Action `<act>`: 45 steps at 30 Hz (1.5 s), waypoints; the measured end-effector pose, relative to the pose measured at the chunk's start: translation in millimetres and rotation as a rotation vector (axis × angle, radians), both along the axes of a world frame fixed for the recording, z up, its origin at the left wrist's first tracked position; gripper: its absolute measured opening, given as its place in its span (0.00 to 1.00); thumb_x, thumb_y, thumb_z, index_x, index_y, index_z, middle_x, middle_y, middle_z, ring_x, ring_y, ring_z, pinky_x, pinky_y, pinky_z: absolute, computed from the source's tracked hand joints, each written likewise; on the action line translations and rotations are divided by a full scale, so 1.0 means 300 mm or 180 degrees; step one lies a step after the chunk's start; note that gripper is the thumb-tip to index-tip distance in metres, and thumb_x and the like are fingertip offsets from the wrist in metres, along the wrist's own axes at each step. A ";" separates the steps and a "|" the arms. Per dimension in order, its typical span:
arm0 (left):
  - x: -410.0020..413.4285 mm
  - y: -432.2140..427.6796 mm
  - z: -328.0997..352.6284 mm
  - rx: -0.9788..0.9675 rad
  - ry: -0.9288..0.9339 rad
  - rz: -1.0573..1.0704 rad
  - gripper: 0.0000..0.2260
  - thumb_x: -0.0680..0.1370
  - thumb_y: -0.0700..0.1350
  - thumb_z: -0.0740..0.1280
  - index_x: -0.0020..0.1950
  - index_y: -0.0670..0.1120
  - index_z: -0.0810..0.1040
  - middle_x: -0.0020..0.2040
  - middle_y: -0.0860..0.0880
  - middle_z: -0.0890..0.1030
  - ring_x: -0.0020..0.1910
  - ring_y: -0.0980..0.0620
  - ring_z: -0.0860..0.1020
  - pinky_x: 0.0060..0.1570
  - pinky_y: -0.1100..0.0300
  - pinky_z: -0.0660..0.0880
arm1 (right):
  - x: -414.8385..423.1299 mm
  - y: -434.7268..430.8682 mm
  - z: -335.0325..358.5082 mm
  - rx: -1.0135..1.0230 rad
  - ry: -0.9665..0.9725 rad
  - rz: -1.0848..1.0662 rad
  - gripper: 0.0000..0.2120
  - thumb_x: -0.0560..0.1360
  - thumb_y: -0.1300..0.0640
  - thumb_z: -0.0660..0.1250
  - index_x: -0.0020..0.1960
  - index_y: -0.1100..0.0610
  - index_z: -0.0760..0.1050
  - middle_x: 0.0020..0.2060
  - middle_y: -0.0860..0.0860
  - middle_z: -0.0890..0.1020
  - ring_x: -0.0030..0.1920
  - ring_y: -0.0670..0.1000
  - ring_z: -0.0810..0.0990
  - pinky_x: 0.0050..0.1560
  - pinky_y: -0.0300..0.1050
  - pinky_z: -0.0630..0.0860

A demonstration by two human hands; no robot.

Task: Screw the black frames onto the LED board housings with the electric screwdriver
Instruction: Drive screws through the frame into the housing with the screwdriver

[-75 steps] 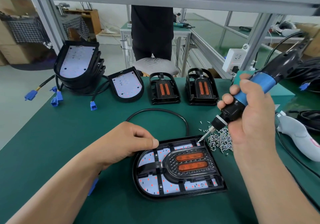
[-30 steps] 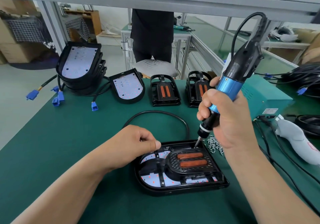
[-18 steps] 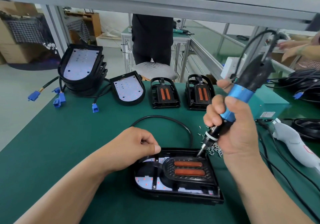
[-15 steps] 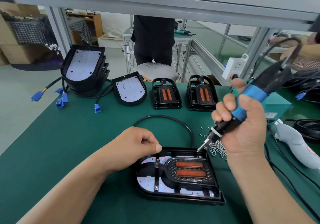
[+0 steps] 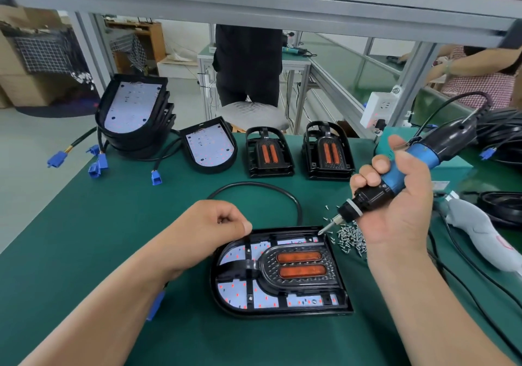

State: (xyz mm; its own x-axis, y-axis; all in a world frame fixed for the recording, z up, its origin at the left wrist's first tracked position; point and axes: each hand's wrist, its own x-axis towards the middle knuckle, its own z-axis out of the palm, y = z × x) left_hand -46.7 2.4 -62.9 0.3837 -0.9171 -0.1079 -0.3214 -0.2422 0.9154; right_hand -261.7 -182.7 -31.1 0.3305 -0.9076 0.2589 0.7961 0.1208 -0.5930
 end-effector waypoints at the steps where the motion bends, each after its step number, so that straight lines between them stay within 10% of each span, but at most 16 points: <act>1: -0.002 -0.002 0.002 0.0042 0.0108 0.0088 0.07 0.80 0.47 0.74 0.41 0.51 0.84 0.31 0.58 0.76 0.29 0.61 0.70 0.29 0.70 0.67 | 0.000 0.002 0.000 0.0008 -0.0008 -0.0002 0.10 0.82 0.57 0.60 0.62 0.53 0.74 0.38 0.48 0.72 0.33 0.47 0.69 0.38 0.41 0.73; 9: 0.025 -0.023 0.010 -0.0248 0.2266 0.0737 0.15 0.82 0.27 0.56 0.59 0.32 0.82 0.41 0.45 0.80 0.30 0.55 0.71 0.24 0.67 0.65 | 0.004 0.021 0.010 0.0036 -0.0103 0.0001 0.10 0.81 0.57 0.62 0.62 0.53 0.74 0.38 0.48 0.73 0.34 0.47 0.70 0.40 0.41 0.73; 19: 0.010 -0.040 -0.016 -0.0209 0.1813 0.0409 0.10 0.82 0.48 0.70 0.51 0.40 0.81 0.36 0.51 0.78 0.25 0.59 0.65 0.22 0.69 0.59 | 0.034 0.052 0.016 0.0086 -0.0084 0.0122 0.10 0.83 0.58 0.60 0.64 0.53 0.71 0.38 0.48 0.72 0.33 0.46 0.70 0.39 0.41 0.74; 37: 0.009 -0.031 -0.012 -0.0208 0.2019 -0.0001 0.05 0.79 0.41 0.71 0.53 0.40 0.82 0.42 0.45 0.81 0.30 0.58 0.69 0.24 0.69 0.65 | 0.125 0.091 0.040 -0.0008 -0.0009 0.0242 0.07 0.84 0.59 0.60 0.61 0.54 0.73 0.38 0.49 0.74 0.33 0.47 0.72 0.39 0.42 0.76; 45: 0.012 -0.025 -0.008 -0.0272 0.2235 -0.0111 0.05 0.73 0.41 0.76 0.49 0.43 0.87 0.44 0.45 0.81 0.32 0.57 0.71 0.25 0.69 0.65 | 0.164 0.128 0.055 0.0100 -0.0058 -0.0015 0.13 0.79 0.54 0.73 0.60 0.53 0.73 0.44 0.50 0.76 0.45 0.50 0.76 0.59 0.48 0.70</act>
